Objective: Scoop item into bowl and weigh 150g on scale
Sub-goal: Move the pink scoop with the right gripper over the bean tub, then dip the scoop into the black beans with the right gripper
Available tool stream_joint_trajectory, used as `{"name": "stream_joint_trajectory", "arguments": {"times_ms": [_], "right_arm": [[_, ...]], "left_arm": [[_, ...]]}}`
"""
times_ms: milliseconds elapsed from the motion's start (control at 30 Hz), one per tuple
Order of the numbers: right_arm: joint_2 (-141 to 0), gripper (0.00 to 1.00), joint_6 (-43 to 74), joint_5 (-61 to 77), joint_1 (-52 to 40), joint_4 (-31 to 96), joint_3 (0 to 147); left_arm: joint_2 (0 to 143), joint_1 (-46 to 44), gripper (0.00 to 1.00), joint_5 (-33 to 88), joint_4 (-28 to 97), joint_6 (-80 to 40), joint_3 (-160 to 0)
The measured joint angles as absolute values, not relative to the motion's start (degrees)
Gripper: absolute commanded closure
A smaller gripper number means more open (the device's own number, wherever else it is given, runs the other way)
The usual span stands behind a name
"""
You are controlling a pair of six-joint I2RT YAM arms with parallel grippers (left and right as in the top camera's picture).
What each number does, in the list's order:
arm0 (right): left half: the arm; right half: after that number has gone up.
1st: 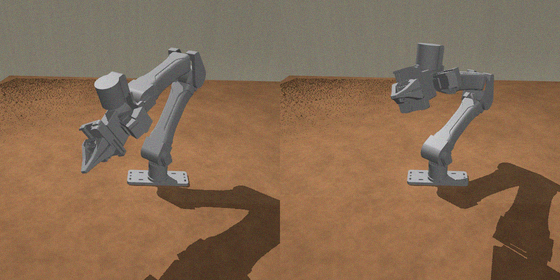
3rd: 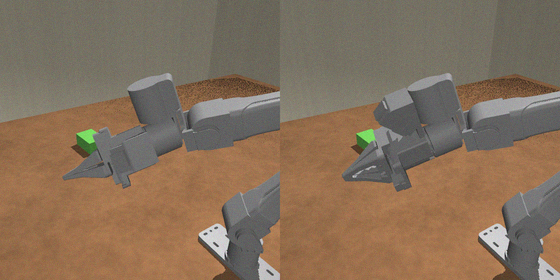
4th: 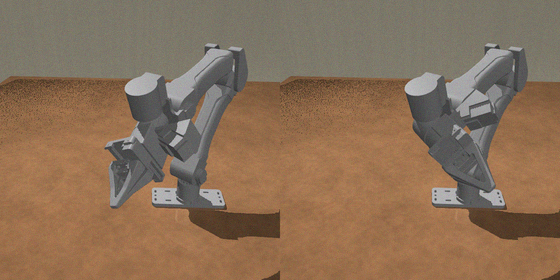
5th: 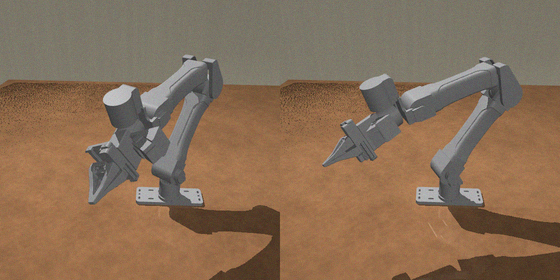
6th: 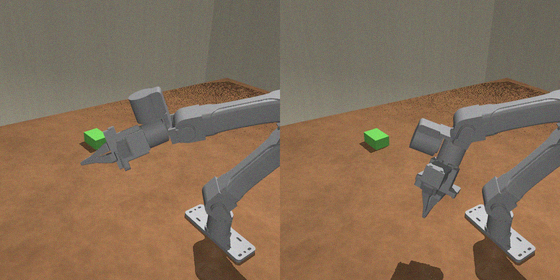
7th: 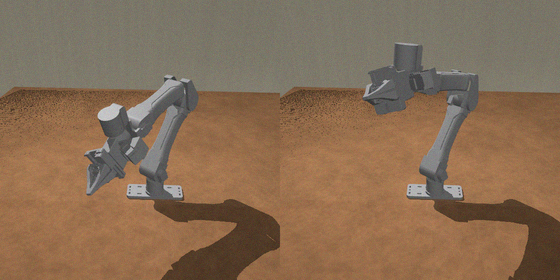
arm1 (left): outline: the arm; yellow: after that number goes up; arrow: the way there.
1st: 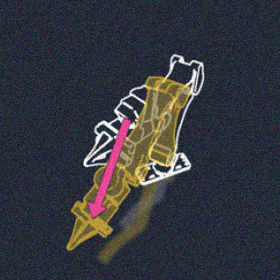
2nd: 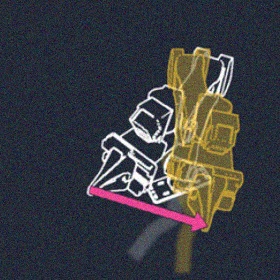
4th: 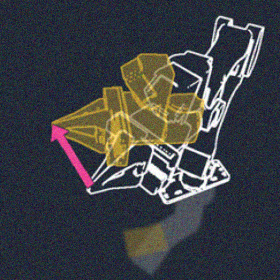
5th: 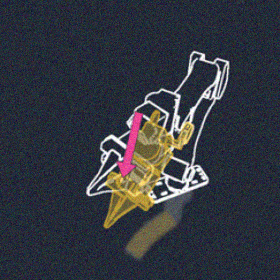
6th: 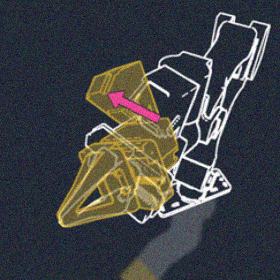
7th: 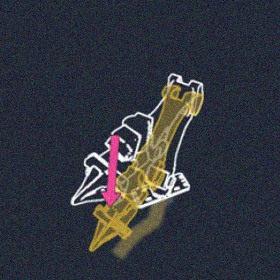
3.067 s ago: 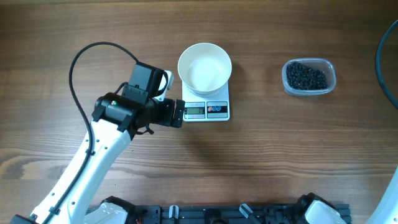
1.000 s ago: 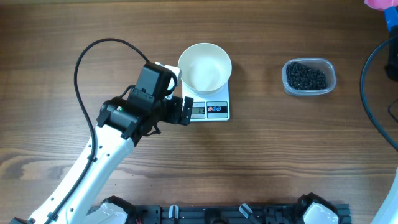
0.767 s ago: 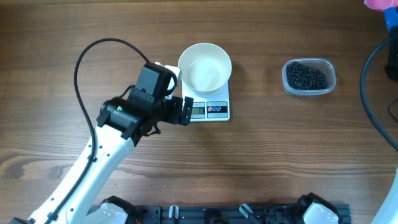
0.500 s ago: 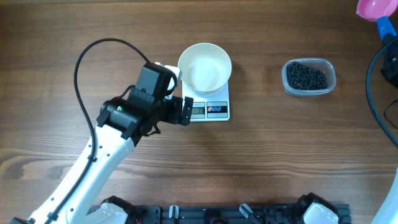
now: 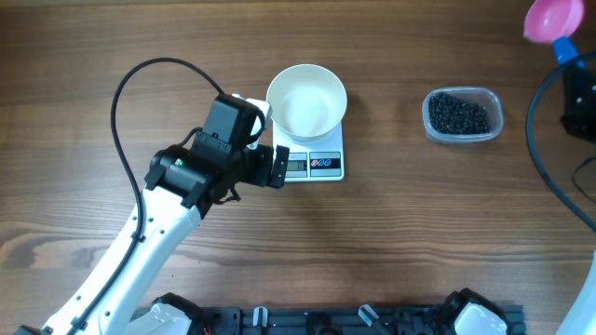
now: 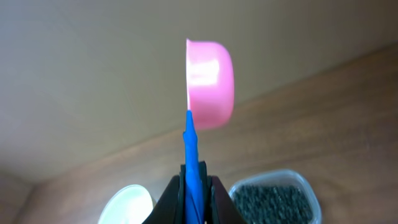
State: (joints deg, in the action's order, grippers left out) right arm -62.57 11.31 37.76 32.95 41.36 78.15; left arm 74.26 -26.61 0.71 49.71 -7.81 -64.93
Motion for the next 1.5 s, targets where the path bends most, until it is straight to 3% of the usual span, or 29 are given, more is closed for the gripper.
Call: {"name": "stream_joint_trajectory", "arguments": {"times_ms": [233,333,533,767,1167,1500], "right_arm": [[-68.3,0.96,-4.6,33.3,32.9,59.5,78.2],[-70.1,0.96,-7.4,28.1,30.9,59.4,78.2],[-78.2,0.96,-12.1,15.3,17.9,59.5,78.2],[-82.9,0.96,-12.4,4.4,15.9,58.3,78.2],[-92.4,0.96,-12.3,3.2,15.9,54.8,78.2],[-93.2,0.95,-13.7,11.8,15.9,55.5,76.8]], "left_arm": [[74.3,-26.6,0.00,0.7,49.9,-7.8,-64.9],[74.3,-26.6,0.00,0.7,49.8,-7.8,-64.9],[74.3,-26.6,0.00,0.7,49.8,-7.8,-64.9],[74.3,-26.6,0.00,0.7,49.8,-7.8,-64.9],[74.3,-26.6,0.00,0.7,49.8,-7.8,-64.9],[74.3,-26.6,0.00,0.7,49.9,-7.8,-64.9]]}}
